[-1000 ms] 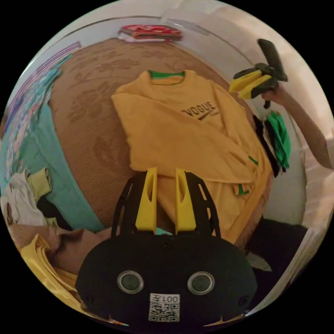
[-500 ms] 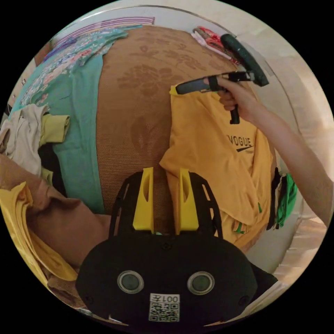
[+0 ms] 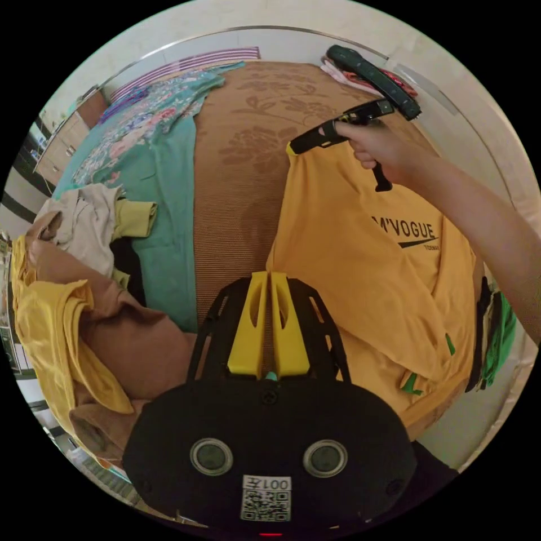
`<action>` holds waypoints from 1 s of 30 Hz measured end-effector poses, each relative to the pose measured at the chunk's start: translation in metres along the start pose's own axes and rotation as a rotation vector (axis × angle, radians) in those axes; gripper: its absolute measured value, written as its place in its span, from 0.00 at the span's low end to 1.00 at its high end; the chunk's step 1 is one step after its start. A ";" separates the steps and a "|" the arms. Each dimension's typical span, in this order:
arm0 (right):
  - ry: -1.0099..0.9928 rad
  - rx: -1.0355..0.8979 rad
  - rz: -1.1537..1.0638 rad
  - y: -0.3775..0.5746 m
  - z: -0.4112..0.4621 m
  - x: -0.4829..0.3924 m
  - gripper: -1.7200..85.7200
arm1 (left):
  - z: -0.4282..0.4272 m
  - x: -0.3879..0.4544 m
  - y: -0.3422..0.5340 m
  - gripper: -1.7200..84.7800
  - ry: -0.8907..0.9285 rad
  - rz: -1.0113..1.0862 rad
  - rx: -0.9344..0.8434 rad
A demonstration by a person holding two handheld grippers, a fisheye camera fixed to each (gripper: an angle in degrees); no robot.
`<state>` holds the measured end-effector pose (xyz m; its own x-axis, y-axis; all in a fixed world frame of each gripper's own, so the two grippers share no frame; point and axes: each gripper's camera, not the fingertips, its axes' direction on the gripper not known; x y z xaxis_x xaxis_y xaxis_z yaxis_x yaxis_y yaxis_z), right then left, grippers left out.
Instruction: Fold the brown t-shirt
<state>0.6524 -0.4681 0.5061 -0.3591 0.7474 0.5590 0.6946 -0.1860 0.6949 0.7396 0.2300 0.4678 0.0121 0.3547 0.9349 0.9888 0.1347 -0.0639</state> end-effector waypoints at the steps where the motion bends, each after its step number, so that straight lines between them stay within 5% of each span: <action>1: -0.006 -0.005 0.011 0.003 0.004 0.002 0.04 | 0.004 -0.001 0.002 0.01 0.016 -0.010 -0.018; 10: -0.099 -0.020 -0.142 0.058 0.002 0.025 0.07 | 0.010 -0.013 0.021 0.04 0.163 -0.125 -0.108; 17: 0.218 0.166 -0.014 0.234 -0.121 0.048 0.10 | -0.019 0.008 0.056 0.05 0.197 -0.063 -0.098; 21: 0.410 -0.079 0.189 0.400 -0.136 0.035 0.13 | -0.034 0.038 0.089 0.06 0.245 0.106 -0.150; 26: 0.339 -0.426 0.495 0.579 -0.110 0.011 0.15 | -0.038 0.065 0.158 0.07 0.127 0.311 -0.301; 30: 0.249 -0.395 0.682 0.671 -0.089 0.008 0.15 | -0.029 0.071 0.187 0.07 0.115 0.319 -0.368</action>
<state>1.0602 -0.6430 1.0172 -0.0981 0.2348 0.9671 0.5564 -0.7927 0.2490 0.9293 0.2538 0.5322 0.3183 0.2181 0.9226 0.9197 -0.3069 -0.2448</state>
